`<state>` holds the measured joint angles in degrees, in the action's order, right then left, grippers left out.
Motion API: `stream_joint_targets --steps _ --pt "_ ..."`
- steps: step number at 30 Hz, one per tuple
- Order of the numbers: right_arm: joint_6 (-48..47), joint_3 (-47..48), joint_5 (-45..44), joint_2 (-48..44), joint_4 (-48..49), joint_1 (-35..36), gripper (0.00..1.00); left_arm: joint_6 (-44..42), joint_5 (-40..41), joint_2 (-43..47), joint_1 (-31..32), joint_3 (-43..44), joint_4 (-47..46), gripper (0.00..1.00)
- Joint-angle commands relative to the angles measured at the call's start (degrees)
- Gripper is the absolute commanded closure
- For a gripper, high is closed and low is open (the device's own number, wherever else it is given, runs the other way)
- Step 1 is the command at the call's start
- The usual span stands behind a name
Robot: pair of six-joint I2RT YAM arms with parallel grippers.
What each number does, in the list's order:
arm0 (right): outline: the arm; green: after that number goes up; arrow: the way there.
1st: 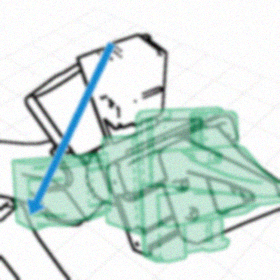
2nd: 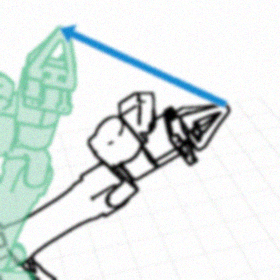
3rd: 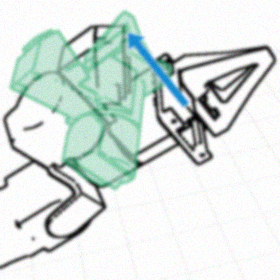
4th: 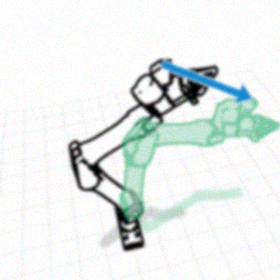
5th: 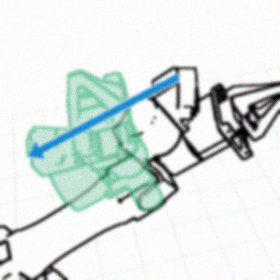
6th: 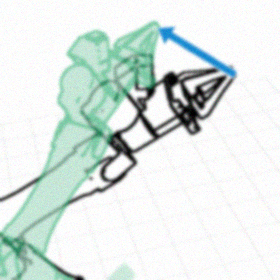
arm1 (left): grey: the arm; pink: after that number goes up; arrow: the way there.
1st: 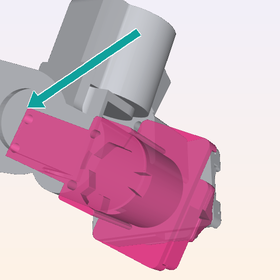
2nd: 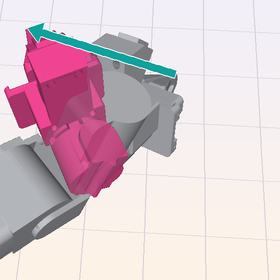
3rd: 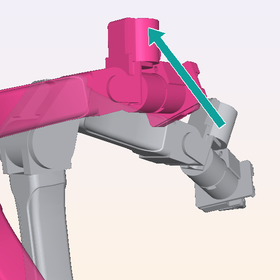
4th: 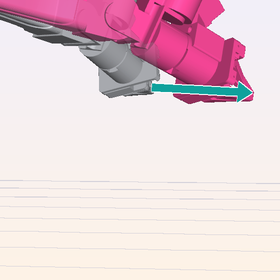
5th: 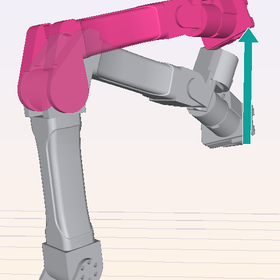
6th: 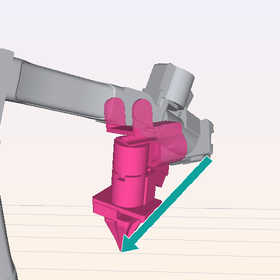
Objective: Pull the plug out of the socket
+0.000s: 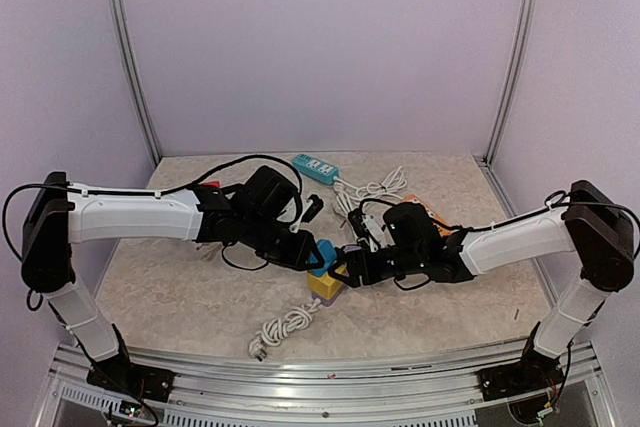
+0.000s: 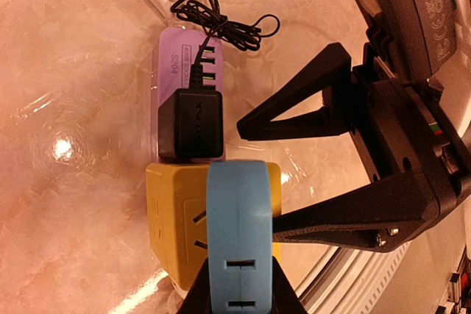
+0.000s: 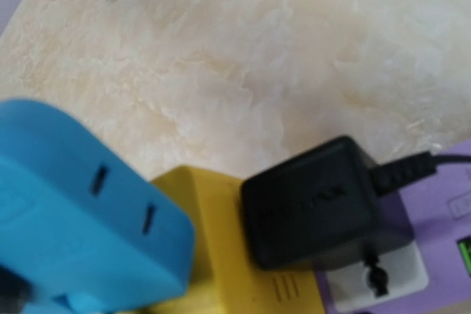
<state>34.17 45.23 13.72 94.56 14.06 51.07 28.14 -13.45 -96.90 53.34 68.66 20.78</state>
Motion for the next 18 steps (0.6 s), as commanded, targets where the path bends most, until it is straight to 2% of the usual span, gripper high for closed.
stream_joint_targets --steps 1,18 --pt "-1.39 -1.60 -4.75 4.41 -6.41 1.43 0.34 0.29 -4.57 3.66 0.38 -0.28 -6.58 1.00" --pt "-0.59 -2.62 -6.06 6.95 -6.28 1.41 0.35 4.83 -14.66 8.41 -2.63 -5.91 -17.61 1.00"
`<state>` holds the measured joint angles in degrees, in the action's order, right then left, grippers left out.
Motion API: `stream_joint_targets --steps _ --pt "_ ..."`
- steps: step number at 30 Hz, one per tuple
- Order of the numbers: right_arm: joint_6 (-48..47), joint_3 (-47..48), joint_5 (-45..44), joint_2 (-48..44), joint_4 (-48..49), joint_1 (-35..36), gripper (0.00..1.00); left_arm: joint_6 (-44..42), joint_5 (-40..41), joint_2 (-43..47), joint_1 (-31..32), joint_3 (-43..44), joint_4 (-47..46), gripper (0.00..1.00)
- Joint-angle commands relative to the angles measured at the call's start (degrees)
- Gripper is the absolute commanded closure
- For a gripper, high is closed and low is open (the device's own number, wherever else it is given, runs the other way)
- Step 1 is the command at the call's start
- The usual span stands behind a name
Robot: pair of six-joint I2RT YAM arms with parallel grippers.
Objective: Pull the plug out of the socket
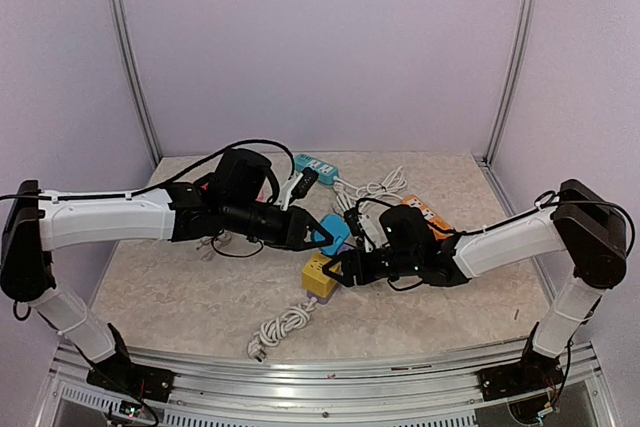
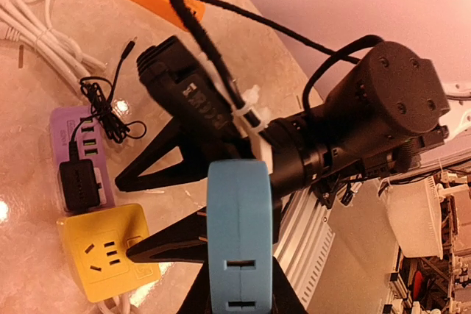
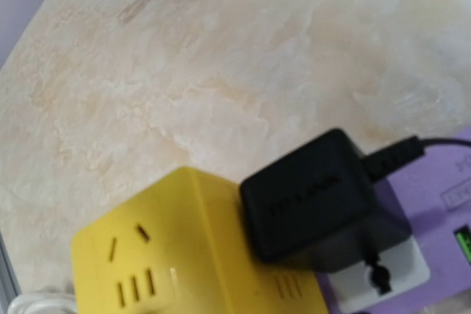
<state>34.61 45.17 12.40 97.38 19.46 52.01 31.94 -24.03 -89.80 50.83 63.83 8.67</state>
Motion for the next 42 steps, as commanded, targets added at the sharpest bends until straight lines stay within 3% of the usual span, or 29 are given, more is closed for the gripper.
stream_joint_targets --steps 1,9,21,31,42 --pt "-1.04 -2.52 -4.80 4.01 -11.72 0.46 0.35 1.12 -3.99 1.30 -0.12 -1.08 -5.57 1.00" --pt "-3.46 -0.78 -5.23 0.50 -13.23 0.51 0.34 -0.28 -2.74 5.07 -1.96 -2.75 -4.31 1.00" --pt "-10.98 6.59 -3.30 -10.87 -19.10 0.50 0.33 -6.86 -7.22 13.79 -4.93 -7.93 -2.14 1.00" --pt "-19.74 5.26 5.52 -24.91 -21.59 0.47 0.32 -17.55 -10.48 18.46 -3.89 -10.94 1.88 0.98" --pt "-13.85 5.00 24.73 -23.40 -13.38 0.59 0.46 -24.76 -9.90 16.44 2.53 -9.70 0.76 0.93"
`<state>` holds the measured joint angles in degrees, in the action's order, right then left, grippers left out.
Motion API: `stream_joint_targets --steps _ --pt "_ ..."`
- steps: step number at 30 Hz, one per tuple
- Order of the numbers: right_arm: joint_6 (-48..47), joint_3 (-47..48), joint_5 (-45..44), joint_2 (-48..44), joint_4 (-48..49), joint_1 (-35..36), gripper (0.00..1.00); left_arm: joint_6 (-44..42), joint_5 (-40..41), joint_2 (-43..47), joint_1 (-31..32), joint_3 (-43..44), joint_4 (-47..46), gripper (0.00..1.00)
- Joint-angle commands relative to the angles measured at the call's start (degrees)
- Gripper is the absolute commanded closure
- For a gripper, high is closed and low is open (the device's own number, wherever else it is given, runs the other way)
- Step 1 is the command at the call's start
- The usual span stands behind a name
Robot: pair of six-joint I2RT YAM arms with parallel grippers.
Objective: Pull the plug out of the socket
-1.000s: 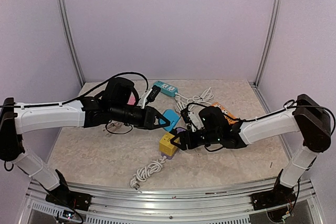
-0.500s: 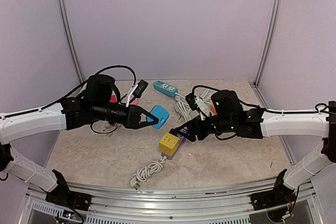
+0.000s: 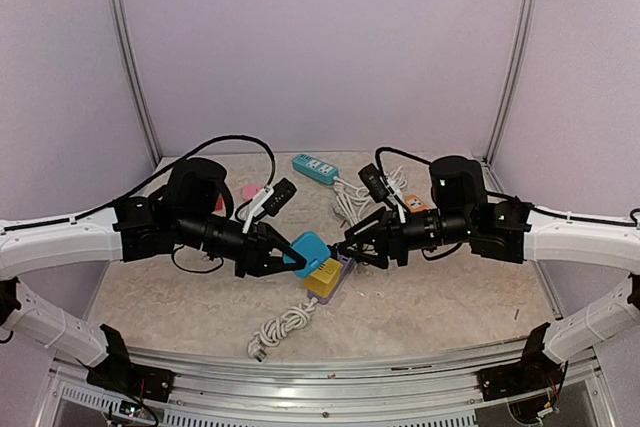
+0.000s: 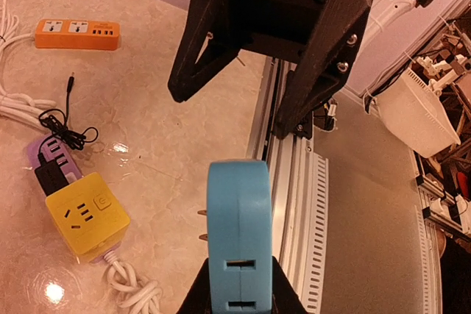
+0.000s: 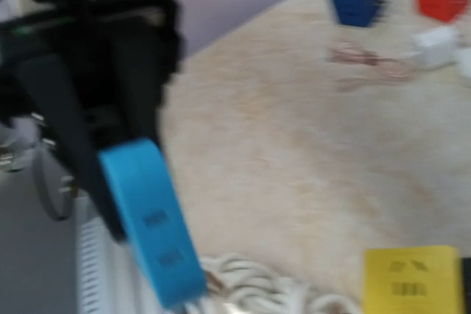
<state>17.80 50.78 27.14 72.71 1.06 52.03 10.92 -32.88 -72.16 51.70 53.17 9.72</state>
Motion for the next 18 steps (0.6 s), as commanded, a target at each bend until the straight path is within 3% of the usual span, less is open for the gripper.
stream_joint_targets --steps 1,18 --pt "3.55 -0.95 10.83 1.29 6.11 0.53 0.46 -3.87 -1.10 -1.85 2.15 1.31 -0.26 0.93" --pt "2.33 -0.35 13.55 4.67 6.87 2.55 0.47 -4.67 -2.61 -6.15 4.45 4.85 -0.91 0.92"
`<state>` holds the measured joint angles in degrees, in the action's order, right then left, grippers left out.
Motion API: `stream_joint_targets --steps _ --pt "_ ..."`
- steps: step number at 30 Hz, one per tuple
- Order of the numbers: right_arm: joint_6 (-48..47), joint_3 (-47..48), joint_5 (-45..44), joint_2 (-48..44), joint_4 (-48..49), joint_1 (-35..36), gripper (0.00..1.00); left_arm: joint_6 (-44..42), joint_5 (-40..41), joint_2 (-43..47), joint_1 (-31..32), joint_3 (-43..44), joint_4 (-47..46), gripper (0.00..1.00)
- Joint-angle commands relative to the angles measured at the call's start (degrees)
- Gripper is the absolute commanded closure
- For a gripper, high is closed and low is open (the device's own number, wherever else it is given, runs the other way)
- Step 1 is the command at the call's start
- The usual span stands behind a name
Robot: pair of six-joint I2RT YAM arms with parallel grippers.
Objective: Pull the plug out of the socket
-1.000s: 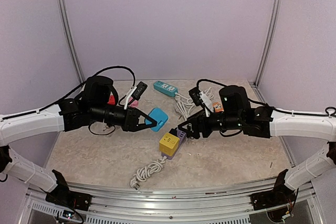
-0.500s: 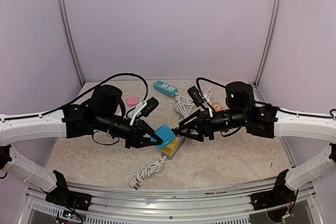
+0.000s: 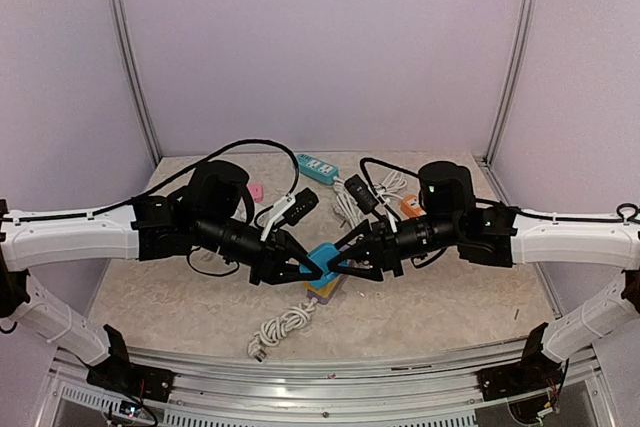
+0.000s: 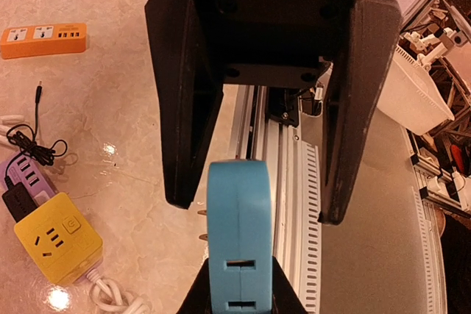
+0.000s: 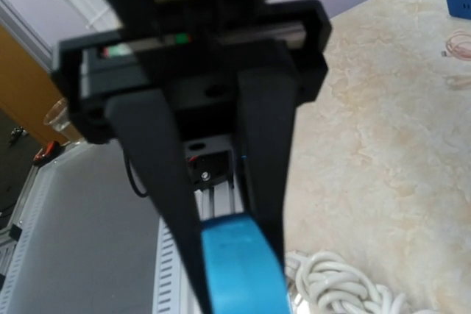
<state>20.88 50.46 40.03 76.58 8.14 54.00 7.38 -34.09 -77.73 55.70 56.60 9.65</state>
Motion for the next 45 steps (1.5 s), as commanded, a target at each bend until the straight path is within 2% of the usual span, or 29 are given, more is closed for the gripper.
stream_joint_targets --steps 1,3,10,14,17,29,36,41,43,45 --pt "-0.76 0.07 0.78 0.89 -0.16 0.58 0.49 -1.21 -1.38 -0.58 0.51 1.34 -0.90 0.92" --pt "-0.75 0.16 1.01 0.90 0.04 0.59 0.55 -1.22 -1.17 -0.40 0.55 1.12 -1.05 0.92" --pt "-0.52 0.37 1.67 0.51 0.10 0.59 0.90 -1.47 0.09 0.91 0.16 -0.26 -0.69 0.88" --pt "-0.51 0.56 1.63 0.49 -0.31 0.62 1.00 -1.24 0.89 2.83 -0.55 -1.15 -0.05 0.74" --pt "-0.72 0.65 1.37 0.16 -0.49 0.59 1.00 -1.35 0.87 4.62 -1.06 -1.97 0.57 0.66" --pt "-0.58 1.14 1.55 0.25 -0.63 0.58 1.00 -1.39 -1.14 4.84 -1.83 -2.46 0.55 0.65" --pt "-0.84 1.14 0.56 0.14 -0.89 0.59 1.00 -1.57 -3.04 3.57 -1.96 -2.16 0.35 0.83" --pt "-0.80 1.22 -0.03 -0.02 -0.90 0.61 0.97 -1.40 -4.56 3.39 -2.03 -1.94 -0.07 0.88" --pt "-0.84 1.20 -0.38 0.05 -1.09 0.63 0.92 -1.36 -4.75 3.38 -2.05 -1.93 -0.05 0.91" --pt "-0.80 1.31 -1.55 -0.17 -1.74 0.61 0.71 -1.11 -4.76 3.46 -2.21 -1.86 -0.22 0.94"
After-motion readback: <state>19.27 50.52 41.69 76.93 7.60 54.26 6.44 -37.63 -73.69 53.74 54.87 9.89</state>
